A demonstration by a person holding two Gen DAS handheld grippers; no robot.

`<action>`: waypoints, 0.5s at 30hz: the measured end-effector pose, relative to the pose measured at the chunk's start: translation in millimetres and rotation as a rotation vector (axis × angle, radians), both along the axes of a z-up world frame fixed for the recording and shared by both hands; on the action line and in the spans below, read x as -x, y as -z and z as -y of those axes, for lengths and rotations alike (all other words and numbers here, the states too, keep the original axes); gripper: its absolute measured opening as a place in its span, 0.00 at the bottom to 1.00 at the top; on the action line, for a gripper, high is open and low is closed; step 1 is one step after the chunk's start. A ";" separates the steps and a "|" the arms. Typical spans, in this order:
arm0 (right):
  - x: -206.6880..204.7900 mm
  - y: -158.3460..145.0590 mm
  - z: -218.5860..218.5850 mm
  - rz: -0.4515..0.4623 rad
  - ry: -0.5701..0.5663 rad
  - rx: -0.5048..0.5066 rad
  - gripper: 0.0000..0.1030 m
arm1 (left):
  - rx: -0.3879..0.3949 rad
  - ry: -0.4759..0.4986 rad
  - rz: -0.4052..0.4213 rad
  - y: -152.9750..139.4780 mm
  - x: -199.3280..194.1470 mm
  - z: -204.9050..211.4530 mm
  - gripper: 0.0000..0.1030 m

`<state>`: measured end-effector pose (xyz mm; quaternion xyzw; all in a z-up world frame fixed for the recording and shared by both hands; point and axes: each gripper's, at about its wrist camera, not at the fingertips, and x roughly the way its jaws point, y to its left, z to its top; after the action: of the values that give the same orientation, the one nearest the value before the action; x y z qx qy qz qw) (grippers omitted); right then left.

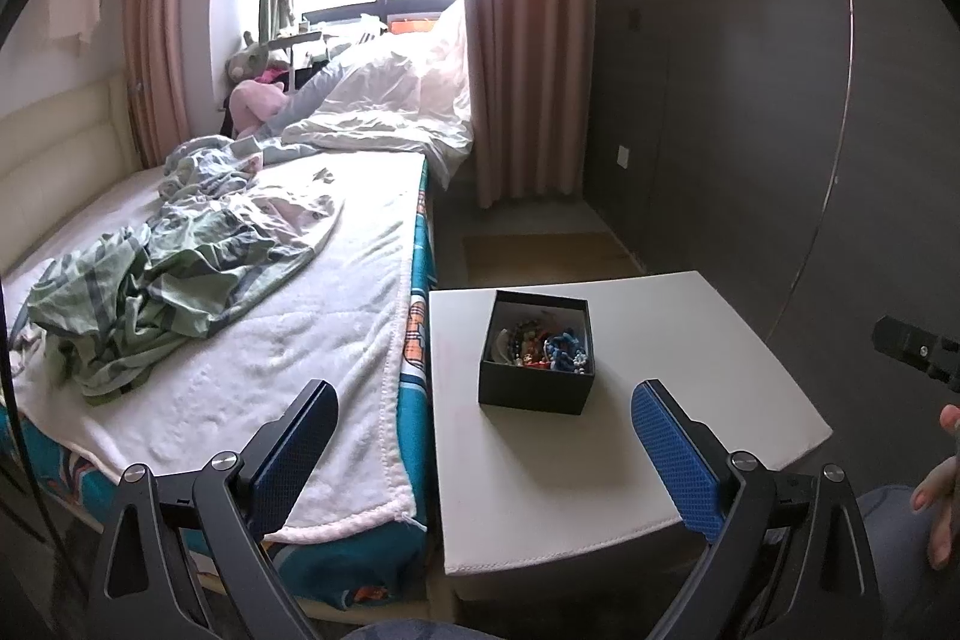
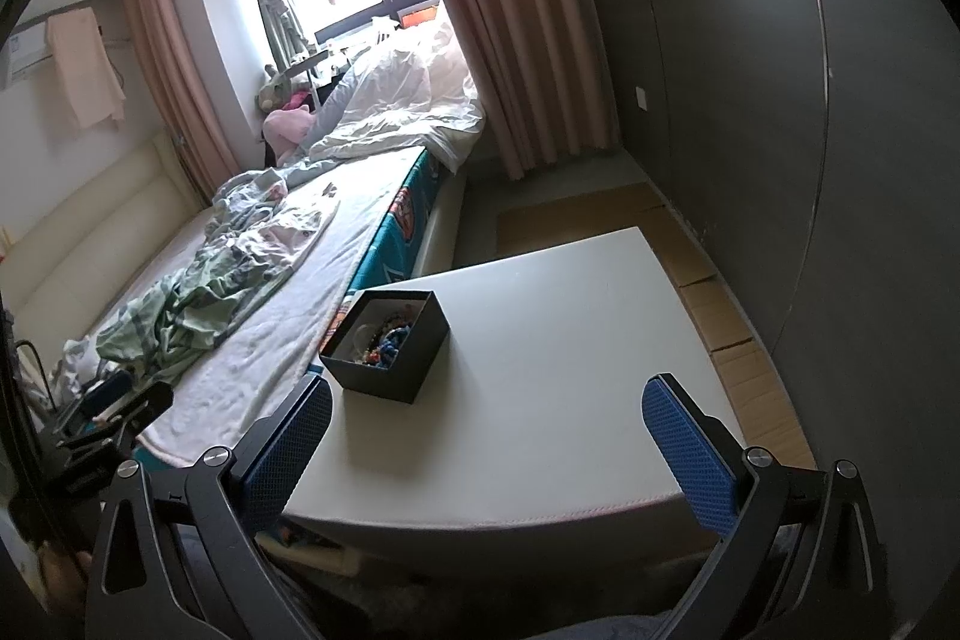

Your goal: Organize jewelry

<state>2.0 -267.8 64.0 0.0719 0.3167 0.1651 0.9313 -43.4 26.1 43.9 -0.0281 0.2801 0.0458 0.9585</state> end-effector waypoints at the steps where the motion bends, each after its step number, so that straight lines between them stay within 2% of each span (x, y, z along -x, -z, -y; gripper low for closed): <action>1: 1.0 0.9 -1.3 0.000 -0.001 0.001 1.00 | -0.001 0.000 0.001 0.0 0.0 -0.1 0.96; 15: 2.1 2.0 -0.2 -0.003 0.002 -0.005 1.00 | -0.008 -0.021 0.014 -0.9 -1.8 3.2 0.96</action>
<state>0.0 -267.6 62.0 0.0750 0.3177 0.1650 0.9307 -41.7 22.9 44.8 -0.0275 0.2729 0.0567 0.9600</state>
